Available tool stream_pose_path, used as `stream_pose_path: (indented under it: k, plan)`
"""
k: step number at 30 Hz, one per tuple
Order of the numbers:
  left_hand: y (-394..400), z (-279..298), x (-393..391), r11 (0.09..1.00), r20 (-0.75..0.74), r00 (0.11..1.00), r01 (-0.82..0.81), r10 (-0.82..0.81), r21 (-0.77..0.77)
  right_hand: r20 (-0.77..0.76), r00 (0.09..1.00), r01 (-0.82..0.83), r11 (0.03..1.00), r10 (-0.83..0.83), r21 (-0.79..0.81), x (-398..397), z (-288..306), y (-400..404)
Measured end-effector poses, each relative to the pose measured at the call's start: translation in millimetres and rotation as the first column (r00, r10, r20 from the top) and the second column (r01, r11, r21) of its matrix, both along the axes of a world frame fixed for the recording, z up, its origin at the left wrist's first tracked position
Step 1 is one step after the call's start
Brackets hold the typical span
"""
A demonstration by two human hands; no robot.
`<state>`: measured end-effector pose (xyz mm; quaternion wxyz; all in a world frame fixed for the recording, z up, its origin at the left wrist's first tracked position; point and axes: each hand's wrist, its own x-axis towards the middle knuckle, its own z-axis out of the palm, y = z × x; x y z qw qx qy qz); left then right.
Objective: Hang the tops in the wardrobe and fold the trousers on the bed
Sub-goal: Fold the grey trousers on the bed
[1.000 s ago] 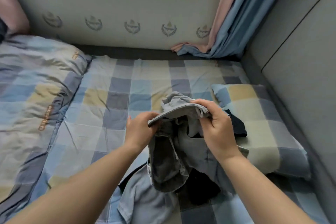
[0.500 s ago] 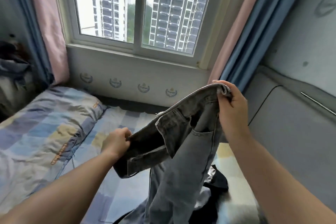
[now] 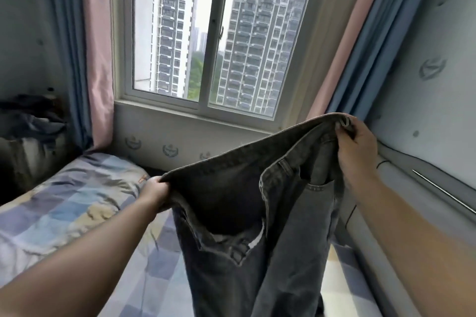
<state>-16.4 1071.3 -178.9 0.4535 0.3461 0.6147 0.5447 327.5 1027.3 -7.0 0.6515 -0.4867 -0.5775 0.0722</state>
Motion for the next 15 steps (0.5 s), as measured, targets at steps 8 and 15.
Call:
stream_pose_path:
  k: [8,15]
  plan:
    - [-9.0,147.5,-42.4,0.948,0.349,0.933,-0.036,-0.081,0.316,0.266,0.956,0.138,0.990,-0.123,-0.039,27.8,44.4,18.5]
    - [-44.5,219.4,-65.7,0.843,0.347,0.905,0.023,-0.246,0.537,0.349,0.917,0.225,0.973,-0.196,-0.047,10.5,81.3,42.6]
